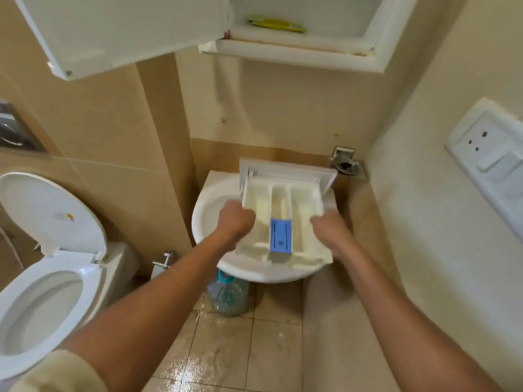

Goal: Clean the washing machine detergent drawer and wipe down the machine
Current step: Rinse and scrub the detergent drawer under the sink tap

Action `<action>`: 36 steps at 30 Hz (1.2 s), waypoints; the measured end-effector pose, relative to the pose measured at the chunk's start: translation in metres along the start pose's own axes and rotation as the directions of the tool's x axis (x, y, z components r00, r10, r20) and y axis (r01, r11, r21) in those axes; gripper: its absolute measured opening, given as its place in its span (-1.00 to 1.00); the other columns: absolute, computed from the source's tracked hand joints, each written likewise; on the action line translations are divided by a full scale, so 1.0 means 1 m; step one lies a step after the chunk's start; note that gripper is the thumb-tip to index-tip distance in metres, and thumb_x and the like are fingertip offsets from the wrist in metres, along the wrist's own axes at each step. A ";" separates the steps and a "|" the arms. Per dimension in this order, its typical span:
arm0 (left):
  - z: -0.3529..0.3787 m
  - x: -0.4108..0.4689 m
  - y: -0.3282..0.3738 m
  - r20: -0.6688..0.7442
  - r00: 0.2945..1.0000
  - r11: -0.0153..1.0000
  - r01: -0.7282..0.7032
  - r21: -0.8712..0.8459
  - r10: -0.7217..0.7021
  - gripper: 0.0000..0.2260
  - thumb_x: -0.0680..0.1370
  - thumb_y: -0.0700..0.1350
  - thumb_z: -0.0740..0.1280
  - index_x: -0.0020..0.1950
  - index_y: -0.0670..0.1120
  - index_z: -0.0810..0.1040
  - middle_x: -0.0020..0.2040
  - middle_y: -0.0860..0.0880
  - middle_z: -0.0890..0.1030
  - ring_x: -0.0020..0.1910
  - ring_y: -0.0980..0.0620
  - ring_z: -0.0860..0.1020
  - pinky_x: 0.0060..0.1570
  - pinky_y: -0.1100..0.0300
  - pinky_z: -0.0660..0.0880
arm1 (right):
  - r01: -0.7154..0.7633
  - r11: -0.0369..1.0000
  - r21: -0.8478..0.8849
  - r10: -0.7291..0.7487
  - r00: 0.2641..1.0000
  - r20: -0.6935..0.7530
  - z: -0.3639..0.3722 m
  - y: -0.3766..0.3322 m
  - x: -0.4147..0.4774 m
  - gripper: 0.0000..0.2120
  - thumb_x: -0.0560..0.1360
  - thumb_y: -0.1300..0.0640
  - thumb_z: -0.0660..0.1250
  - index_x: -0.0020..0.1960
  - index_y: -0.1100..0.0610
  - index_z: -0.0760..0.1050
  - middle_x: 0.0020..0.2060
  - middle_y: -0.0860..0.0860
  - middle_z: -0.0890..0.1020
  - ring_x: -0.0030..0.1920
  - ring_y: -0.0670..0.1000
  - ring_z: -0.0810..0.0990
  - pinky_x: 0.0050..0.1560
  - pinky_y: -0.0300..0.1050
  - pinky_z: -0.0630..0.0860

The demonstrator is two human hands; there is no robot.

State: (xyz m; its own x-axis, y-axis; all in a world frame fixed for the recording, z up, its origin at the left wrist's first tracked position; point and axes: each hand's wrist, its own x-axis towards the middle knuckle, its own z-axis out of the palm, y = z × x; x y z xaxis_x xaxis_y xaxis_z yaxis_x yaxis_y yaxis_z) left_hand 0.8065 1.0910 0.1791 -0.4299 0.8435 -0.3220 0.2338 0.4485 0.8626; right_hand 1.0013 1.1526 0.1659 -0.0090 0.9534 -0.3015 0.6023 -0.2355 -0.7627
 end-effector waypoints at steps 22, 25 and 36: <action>-0.022 -0.034 0.087 -0.373 0.647 0.710 -0.702 0.048 0.665 -0.86 0.62 -0.27 0.20 0.07 -0.21 0.55 -0.31 -0.02 0.56 -0.41 0.14 0.49 -0.42 0.32 0.35 | 0.703 0.708 -0.061 -0.596 0.549 -0.586 -0.066 -0.081 -0.046 -0.60 0.60 0.29 0.20 0.43 0.29 0.40 0.10 0.02 0.60 0.05 -0.10 0.56 0.08 -0.49 0.38; -0.012 -0.034 0.062 -0.365 0.617 0.695 -0.706 0.135 0.698 -0.78 0.59 -0.29 0.22 0.22 -0.23 0.51 -0.25 -0.06 0.57 -0.34 0.05 0.53 -0.34 0.22 0.39 | 0.667 0.737 -0.109 -0.520 0.456 -0.722 -0.027 -0.040 -0.036 -0.58 0.65 0.17 0.19 0.39 0.44 0.37 0.20 0.29 0.59 0.18 0.17 0.58 0.25 -0.24 0.44; -0.002 -0.017 0.004 -0.097 0.969 0.958 -0.203 0.205 0.226 -0.93 0.57 -0.25 0.24 -0.06 -0.22 0.51 -0.15 -0.10 0.56 -0.10 -0.13 0.59 -0.25 0.16 0.45 | 0.225 0.974 -0.009 -0.225 0.971 -0.082 -0.022 -0.014 -0.012 -0.66 0.52 0.32 0.16 0.21 0.09 0.53 0.08 0.12 0.67 0.02 0.12 0.64 0.04 -0.01 0.61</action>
State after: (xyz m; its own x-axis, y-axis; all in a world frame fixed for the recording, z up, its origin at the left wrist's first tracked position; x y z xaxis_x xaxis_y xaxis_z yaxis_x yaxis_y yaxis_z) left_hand 0.8130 1.0778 0.1893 -0.4484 0.8903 -0.0795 0.4897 0.3191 0.8114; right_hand 1.0108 1.1488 0.1924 -0.0790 0.9941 -0.0742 0.5921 -0.0131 -0.8057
